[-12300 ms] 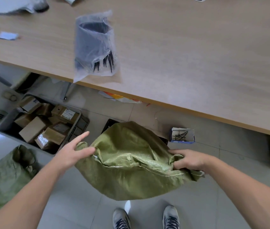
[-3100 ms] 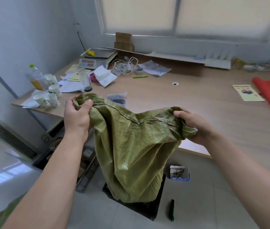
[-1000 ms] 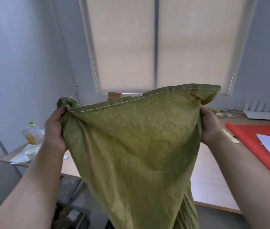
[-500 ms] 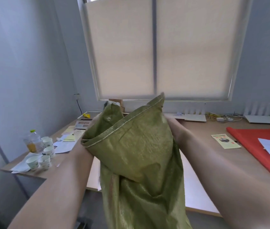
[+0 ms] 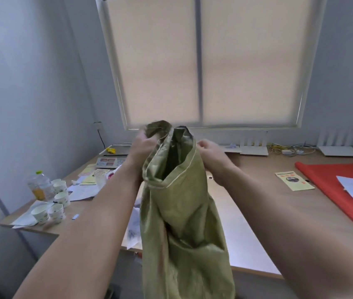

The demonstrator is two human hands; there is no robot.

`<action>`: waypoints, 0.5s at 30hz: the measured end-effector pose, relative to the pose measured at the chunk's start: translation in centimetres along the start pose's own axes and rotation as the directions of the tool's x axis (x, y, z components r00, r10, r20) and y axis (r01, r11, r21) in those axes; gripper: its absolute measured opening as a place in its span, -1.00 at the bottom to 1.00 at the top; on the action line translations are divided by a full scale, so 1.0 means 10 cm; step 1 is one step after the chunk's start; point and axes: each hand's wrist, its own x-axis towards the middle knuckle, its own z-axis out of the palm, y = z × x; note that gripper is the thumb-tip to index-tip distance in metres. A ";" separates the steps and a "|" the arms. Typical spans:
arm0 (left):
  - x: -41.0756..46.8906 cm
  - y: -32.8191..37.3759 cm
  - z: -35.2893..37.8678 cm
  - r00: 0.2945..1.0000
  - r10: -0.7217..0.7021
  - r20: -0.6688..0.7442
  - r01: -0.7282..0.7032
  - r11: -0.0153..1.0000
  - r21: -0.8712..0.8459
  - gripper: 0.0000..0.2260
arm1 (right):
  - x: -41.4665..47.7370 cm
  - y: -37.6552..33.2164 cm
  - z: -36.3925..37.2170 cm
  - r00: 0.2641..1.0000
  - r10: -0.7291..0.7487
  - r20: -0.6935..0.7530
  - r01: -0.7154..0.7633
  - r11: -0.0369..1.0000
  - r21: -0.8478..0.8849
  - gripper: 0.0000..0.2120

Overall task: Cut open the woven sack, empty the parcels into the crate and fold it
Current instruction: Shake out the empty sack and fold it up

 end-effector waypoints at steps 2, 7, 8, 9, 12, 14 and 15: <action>0.08 -0.07 -0.08 0.982 -0.030 -0.185 0.021 0.998 -0.052 -0.79 | -0.03 0.02 -0.12 0.994 -0.074 -0.075 0.079 0.995 0.066 -0.80; 0.22 -0.09 -0.21 0.893 -0.126 -0.432 0.033 0.976 -0.217 -0.84 | -0.19 0.08 -0.28 0.928 -0.205 0.311 0.180 0.978 0.107 -0.62; 0.24 -0.08 -0.20 0.881 -0.126 -0.455 0.026 0.975 -0.220 -0.84 | -0.21 0.10 -0.28 0.895 -0.207 0.395 0.194 0.978 0.073 -0.48; 0.25 -0.08 -0.18 0.875 -0.132 -0.465 0.032 0.976 -0.217 -0.83 | -0.22 0.11 -0.24 0.870 -0.199 0.451 0.206 0.978 0.035 -0.37; 0.22 -0.06 -0.10 0.904 -0.104 -0.414 0.019 0.979 -0.205 -0.81 | -0.23 0.11 -0.06 0.891 -0.193 0.410 0.216 0.976 -0.009 -0.46; 0.19 -0.08 -0.09 0.930 -0.053 -0.363 -0.001 0.989 -0.149 -0.81 | -0.19 0.11 0.07 0.952 -0.240 0.189 0.266 0.956 -0.127 -0.71; 0.17 -0.08 -0.11 0.938 -0.034 -0.345 -0.011 0.992 -0.125 -0.81 | -0.13 0.12 0.06 0.974 -0.213 0.074 0.221 0.968 -0.121 -0.82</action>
